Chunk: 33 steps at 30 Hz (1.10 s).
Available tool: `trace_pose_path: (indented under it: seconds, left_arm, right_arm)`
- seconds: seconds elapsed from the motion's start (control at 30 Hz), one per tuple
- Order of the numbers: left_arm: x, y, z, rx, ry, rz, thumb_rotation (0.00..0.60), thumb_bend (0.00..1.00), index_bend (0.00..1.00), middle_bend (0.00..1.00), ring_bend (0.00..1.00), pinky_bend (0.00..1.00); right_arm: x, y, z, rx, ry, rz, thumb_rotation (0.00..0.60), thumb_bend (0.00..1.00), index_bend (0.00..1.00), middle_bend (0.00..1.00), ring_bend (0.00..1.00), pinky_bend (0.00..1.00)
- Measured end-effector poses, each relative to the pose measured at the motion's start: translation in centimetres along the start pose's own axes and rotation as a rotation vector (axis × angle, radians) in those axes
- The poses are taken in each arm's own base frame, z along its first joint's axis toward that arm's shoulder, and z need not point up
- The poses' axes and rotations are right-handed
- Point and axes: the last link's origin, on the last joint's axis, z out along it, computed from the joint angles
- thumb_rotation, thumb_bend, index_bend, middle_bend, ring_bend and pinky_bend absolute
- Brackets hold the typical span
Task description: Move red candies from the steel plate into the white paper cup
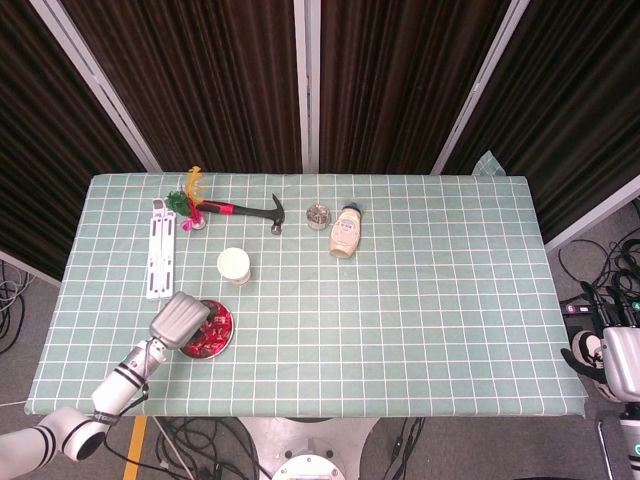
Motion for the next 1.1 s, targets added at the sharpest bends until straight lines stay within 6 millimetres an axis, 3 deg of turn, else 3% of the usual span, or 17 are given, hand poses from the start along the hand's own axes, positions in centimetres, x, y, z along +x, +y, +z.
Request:
trace_pose_path:
  seconds: [0.2,0.33,0.47,0.73,1.1]
  left_arm:
    - [3.9,-0.1,1.1,-0.008,0.092,-0.042,0.600,0.48,0.70,0.76,0.82,1.00]
    - [7.0,-0.5,3.2,-0.012,0.144,-0.051,0.600,0.49,0.70,0.76,0.82,1.00]
    - [8.7,-0.7,5.5,-0.012,0.155,-0.063,0.600,0.49,0.70,0.76,0.82,1.00]
    - [9.3,-1.4,9.2,0.022,0.132,-0.076,0.600,0.48,0.70,0.76,0.82,1.00]
    - [8.3,-1.1,11.4,0.043,0.088,-0.124,0.600,0.48,0.66,0.74,0.82,1.00]
  right_arm:
    - [0.0,0.1,-0.1,-0.002,0.002,0.000,0.600,0.10,0.06,0.21,0.08,0.24]
    - [0.1,0.2,-0.1,-0.006,0.003,0.001,0.600,0.10,0.06,0.21,0.08,0.24]
    - [0.2,0.3,-0.2,-0.011,0.004,0.000,0.600,0.10,0.06,0.21,0.08,0.24]
    - [0.3,0.9,-0.2,-0.032,0.002,-0.003,0.600,0.10,0.06,0.21,0.08,0.24]
    - [0.1,1.1,0.1,-0.042,-0.006,-0.001,0.600,0.10,0.06,0.21,0.08,0.24]
